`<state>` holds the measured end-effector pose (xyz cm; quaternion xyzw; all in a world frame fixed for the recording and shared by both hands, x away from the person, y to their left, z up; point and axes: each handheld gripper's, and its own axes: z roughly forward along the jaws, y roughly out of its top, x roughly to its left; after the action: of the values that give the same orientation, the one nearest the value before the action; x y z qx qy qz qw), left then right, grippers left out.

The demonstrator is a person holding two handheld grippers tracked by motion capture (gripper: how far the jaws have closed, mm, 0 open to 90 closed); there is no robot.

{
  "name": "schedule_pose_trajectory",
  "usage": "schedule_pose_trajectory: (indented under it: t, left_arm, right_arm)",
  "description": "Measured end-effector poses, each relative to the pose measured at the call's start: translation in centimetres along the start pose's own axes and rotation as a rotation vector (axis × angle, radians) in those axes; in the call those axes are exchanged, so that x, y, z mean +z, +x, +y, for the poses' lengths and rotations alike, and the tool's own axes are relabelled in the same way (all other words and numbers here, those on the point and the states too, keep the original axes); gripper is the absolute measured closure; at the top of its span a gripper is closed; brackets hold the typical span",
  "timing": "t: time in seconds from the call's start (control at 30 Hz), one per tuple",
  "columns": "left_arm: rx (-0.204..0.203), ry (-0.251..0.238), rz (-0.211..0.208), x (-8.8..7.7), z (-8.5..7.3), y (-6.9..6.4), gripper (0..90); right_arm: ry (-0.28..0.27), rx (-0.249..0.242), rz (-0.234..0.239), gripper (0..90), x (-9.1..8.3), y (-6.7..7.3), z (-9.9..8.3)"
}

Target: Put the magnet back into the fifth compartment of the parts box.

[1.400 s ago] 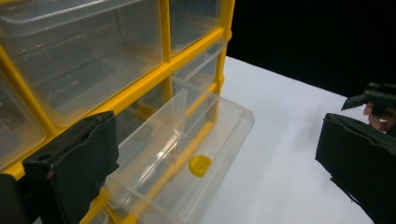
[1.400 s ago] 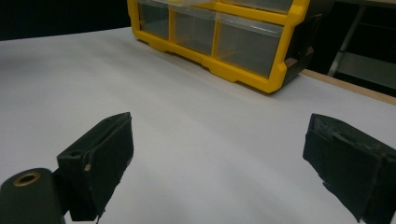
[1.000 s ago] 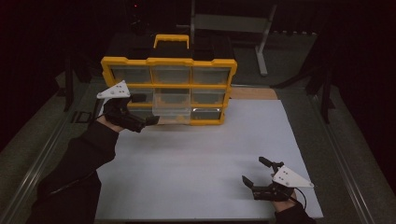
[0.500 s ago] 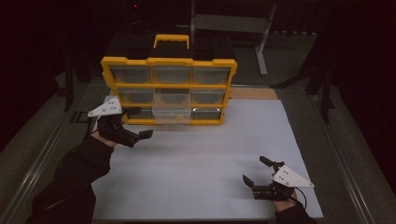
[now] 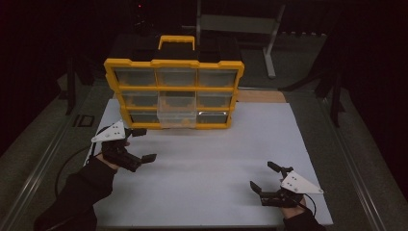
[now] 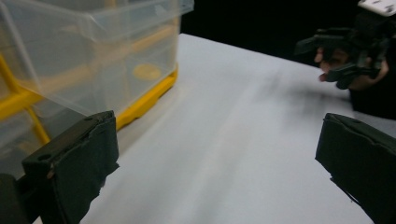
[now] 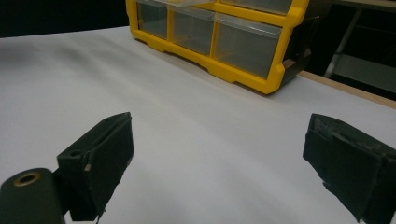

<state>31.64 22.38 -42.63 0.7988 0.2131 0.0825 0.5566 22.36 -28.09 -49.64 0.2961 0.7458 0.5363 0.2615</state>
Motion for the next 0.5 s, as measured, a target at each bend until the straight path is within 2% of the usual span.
schedule_pose_trajectory:
  t: [0.1,0.23,0.37,0.5]
  left_arm:
    - [0.008,0.011,0.003,0.2,-0.6,-0.3,0.1]
    - [-0.003,0.005,-0.018,0.4,-1.9,-0.7,0.1]
    - [-0.021,-0.005,-0.009,0.1,-3.0,-0.9,0.0]
    - [-0.018,0.004,0.011,-0.3,-4.3,-1.2,0.1]
  right_arm:
    - [0.0,0.002,0.002,8.8,0.0,0.0,0.0]
    - [0.001,0.003,0.004,8.8,0.0,0.0,0.0]
    - [0.001,0.001,0.004,8.8,0.0,0.0,0.0]
    - [-0.002,0.003,0.004,8.8,0.0,-0.1,-0.1]
